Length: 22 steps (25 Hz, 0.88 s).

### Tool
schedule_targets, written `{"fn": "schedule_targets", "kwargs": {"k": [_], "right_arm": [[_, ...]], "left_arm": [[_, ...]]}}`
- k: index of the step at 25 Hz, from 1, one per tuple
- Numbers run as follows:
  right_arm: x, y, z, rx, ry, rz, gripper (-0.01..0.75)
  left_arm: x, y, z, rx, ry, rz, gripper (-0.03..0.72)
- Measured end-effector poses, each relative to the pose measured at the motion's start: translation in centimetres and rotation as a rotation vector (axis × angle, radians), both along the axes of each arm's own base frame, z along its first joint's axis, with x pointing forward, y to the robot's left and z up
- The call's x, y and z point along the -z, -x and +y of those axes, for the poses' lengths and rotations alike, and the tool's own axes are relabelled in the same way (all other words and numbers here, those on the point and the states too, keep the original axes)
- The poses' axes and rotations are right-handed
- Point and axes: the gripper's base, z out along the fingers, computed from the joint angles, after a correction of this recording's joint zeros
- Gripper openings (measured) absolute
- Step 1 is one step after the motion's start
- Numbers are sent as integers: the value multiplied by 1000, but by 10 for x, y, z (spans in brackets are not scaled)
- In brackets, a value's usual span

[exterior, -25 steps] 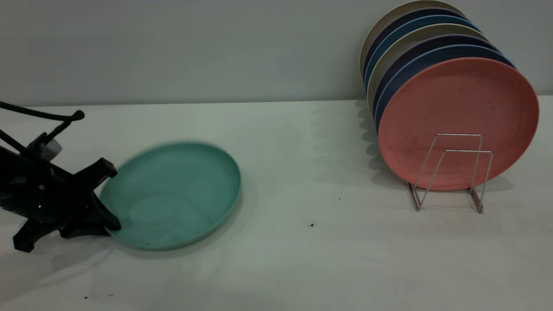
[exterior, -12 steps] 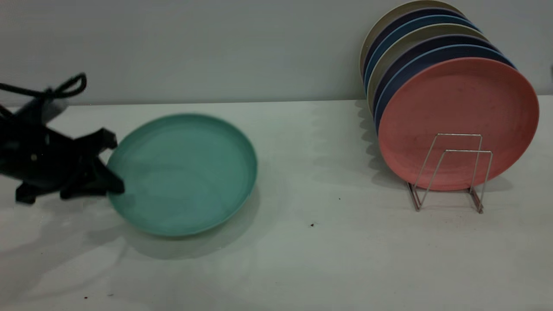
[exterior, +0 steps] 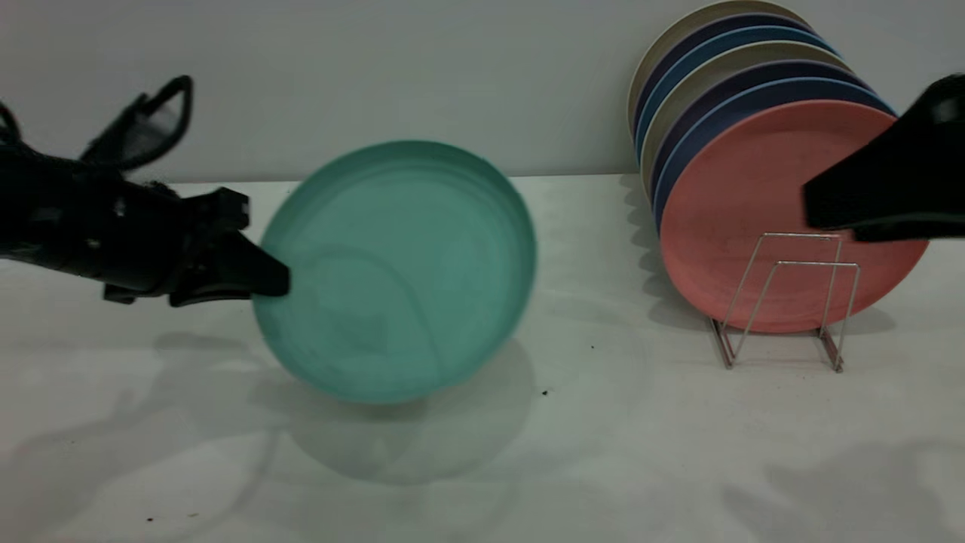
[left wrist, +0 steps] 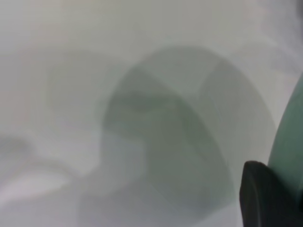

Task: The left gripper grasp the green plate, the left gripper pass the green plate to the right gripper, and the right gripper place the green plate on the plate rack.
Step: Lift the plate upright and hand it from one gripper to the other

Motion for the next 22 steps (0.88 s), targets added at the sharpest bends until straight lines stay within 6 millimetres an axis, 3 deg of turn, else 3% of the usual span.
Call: {"fn": "schedule_targets", "kwargs": {"k": [9,22], "right_arm": [[41,-27,12,-86,-124,66,425],[48,-36,13,-97,-132,74,425]], "left_arm": [[-2,8,-33,128,19,-24,18],[-3,21,-71,247,36,-24,18]]}}
